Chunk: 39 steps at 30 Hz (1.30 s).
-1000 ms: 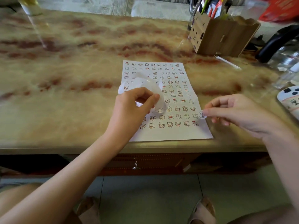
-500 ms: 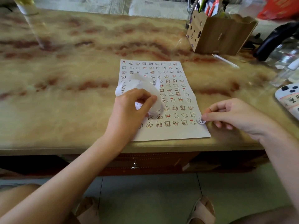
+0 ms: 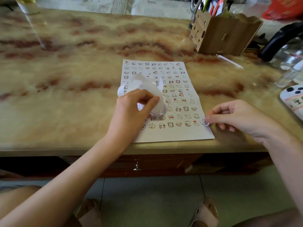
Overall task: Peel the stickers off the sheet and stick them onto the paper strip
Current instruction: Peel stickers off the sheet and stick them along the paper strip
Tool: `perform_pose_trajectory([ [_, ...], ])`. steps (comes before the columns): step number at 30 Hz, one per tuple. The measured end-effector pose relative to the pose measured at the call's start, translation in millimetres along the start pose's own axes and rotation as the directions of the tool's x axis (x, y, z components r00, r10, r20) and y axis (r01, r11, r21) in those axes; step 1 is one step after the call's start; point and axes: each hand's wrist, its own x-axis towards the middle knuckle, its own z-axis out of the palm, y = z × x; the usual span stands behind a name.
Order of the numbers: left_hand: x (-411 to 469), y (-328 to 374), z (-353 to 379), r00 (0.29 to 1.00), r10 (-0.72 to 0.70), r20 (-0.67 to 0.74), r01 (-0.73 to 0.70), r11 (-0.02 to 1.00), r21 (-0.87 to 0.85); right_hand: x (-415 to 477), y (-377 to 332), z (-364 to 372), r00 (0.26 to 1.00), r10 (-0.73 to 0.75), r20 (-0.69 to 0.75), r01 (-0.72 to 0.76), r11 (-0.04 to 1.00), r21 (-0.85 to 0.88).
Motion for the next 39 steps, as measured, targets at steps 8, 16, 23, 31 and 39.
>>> perform_pose_trajectory([
  [8,0.6,1.9,0.3,1.0,-0.014,-0.003,0.014,1.0,0.019,-0.9,-1.1,2.8,1.0,0.003,-0.026,-0.003,1.0,-0.004],
  [16,0.1,2.0,0.2,1.0,-0.021,-0.001,0.021,1.0,0.019,-0.3,1.2,5.9,0.999,-0.02,-0.037,0.02,1.0,0.006],
  [23,0.3,1.5,0.2,1.0,-0.018,-0.008,0.018,1.0,0.02,0.5,4.2,7.8,0.997,-0.045,-0.055,0.045,0.999,-0.001],
  [31,0.5,1.6,-0.2,1.0,-0.015,-0.003,0.015,0.999,0.035,2.4,8.7,11.5,0.993,-0.08,-0.088,0.077,0.996,-0.035],
  [39,0.8,1.4,-0.1,1.0,-0.022,0.001,0.022,0.998,0.065,3.3,12.6,6.6,0.99,-0.1,-0.1,0.091,0.992,-0.086],
])
